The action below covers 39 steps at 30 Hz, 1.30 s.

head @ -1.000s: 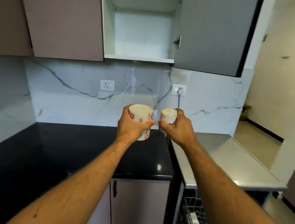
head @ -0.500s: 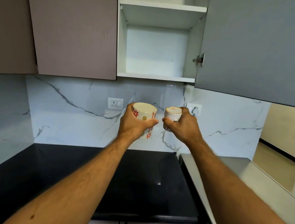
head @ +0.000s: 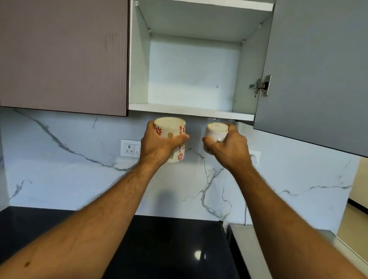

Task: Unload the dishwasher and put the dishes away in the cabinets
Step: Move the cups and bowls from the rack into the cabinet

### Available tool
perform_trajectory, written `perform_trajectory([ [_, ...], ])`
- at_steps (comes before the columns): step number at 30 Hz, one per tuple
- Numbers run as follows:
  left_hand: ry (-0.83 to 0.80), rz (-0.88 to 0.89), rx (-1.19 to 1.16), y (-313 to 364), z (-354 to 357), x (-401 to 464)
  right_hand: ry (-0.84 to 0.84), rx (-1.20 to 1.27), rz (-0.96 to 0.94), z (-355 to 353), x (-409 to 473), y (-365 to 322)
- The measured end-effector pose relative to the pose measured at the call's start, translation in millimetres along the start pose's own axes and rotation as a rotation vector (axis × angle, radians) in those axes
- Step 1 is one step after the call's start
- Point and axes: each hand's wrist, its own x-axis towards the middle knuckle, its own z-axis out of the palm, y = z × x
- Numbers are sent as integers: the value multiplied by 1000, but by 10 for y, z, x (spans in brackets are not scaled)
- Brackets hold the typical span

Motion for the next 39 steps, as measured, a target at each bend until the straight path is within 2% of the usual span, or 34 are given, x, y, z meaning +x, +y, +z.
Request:
perform_trajectory([
  [9,-3,179,-16,282,366,805,62,29,-26,249,803,-185],
  [15,-48,214,-19,541,551,1462,157,11,-70,278,1392,-378],
  [22,-159,197,-19,520,891,2045,199,-57,24,468,1948,-209],
  [29,-207,79,-40,379,1382,2592,78,-138,151,628,2496,180],
  [34,-243,9,71,199,1844,3087,-55,-147,233,599,2861,344],
  [39,-445,15,143,401,1961,3076,-129,-205,270,544,3070,478],
])
